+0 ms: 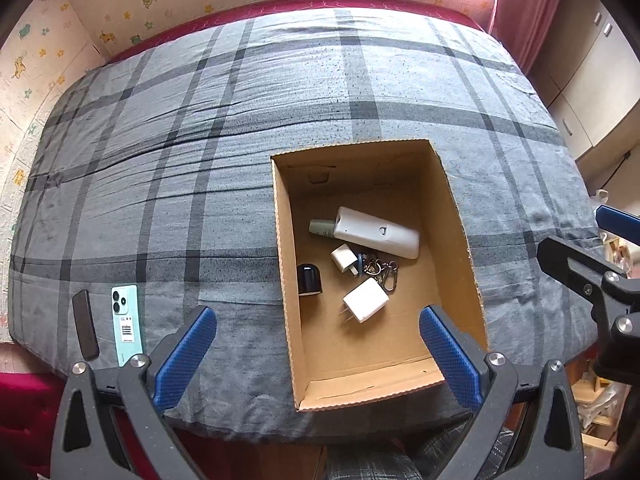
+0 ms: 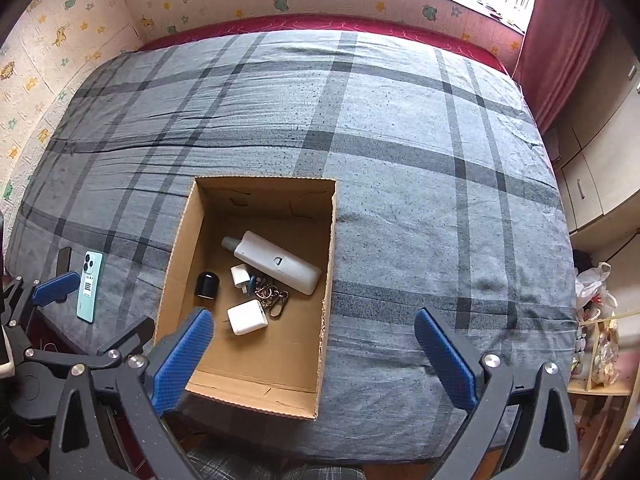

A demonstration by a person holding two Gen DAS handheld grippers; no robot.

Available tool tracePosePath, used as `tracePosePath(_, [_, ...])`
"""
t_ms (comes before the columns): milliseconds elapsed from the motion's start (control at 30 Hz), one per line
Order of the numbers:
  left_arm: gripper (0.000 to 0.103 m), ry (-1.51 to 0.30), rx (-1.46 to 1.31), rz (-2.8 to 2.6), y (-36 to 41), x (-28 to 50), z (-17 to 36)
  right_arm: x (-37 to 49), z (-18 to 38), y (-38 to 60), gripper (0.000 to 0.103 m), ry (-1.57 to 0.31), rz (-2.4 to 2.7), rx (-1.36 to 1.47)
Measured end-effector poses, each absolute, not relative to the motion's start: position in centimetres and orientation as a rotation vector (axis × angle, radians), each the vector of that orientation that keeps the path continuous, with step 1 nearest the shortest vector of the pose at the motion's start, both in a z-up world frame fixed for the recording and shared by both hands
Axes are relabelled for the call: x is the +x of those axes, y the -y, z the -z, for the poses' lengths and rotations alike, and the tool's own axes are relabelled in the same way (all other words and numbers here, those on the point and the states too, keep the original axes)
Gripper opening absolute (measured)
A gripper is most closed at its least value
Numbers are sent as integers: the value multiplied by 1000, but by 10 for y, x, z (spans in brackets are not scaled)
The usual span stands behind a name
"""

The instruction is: Organize rigid objects

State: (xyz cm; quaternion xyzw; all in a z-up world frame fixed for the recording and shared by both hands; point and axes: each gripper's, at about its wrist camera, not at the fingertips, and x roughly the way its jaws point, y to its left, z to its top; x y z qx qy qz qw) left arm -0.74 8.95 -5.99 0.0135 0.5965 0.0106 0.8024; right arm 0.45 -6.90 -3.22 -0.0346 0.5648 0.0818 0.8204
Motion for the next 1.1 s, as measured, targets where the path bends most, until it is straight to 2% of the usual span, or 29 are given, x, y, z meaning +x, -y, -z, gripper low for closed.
tracePosePath(233, [103, -1240, 35, 7, -75, -15, 41, -1, 18, 86, 103, -1167, -122, -56])
tracePosePath(1100, [103, -1206, 74, 23, -44, -23, 25, -9, 0, 104, 103, -1128, -116, -60])
